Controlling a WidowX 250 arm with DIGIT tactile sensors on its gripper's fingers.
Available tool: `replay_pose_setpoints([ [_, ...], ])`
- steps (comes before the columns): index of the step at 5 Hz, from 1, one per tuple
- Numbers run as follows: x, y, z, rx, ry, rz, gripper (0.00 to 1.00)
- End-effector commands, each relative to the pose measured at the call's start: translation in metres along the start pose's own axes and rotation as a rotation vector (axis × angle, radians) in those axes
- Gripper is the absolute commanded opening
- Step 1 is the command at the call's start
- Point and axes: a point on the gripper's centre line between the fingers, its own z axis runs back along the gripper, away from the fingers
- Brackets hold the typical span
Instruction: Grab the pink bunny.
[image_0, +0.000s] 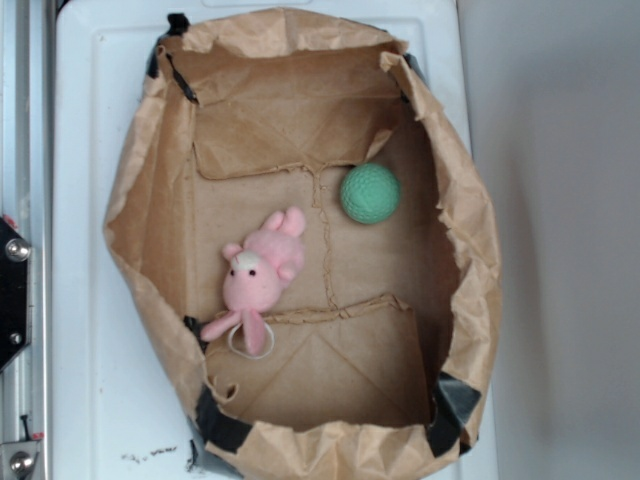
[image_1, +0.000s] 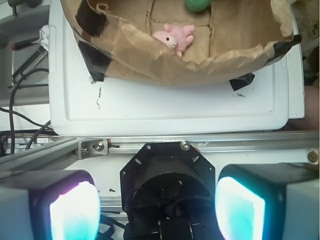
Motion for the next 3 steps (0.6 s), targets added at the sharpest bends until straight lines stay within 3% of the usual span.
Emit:
replay_pose_setpoints([
  [1, 0.051, 0.001, -0.01, 0.022, -0.038, 0.075, 1.0],
  [3, 0.111, 0.001, -0.035, 0.058, -0.068, -0.011, 1.0],
])
